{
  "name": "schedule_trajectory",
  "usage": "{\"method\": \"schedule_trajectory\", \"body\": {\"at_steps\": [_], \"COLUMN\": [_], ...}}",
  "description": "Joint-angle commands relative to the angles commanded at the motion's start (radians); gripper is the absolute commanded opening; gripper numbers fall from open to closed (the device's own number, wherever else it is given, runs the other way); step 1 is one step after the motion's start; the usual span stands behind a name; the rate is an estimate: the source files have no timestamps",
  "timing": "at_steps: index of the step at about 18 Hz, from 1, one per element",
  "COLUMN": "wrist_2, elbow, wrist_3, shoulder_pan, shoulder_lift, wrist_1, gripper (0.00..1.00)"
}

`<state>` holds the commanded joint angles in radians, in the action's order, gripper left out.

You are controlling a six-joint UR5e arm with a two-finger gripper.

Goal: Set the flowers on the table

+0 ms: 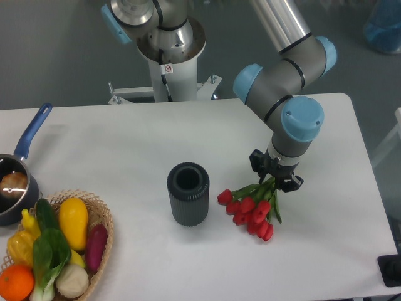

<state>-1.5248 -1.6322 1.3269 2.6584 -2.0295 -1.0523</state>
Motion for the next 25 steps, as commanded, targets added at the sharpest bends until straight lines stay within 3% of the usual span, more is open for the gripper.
{"method": "schedule_trajectory", "body": {"at_steps": [1,2,4,16,21,25], "wrist_2": [0.0,0.002,0.005,0.08,0.126,0.129], "elbow": [0.002,0.003,0.026,0.014,0.04,0.052], "wrist_3": [0.005,0.008,0.012,-0.018,-0.011,-0.012], "shoulder_pan": [0.002,0.005,0.015,0.066,0.043,0.018], "shoulder_lift": [0.0,0.003,0.011,0.15,0.239,0.271], "wrist_1": [0.002,0.003,0.005,0.005,0.009,0.011], "gripper": [0.61,0.79,0.99,1.0,1.0,1.0]}}
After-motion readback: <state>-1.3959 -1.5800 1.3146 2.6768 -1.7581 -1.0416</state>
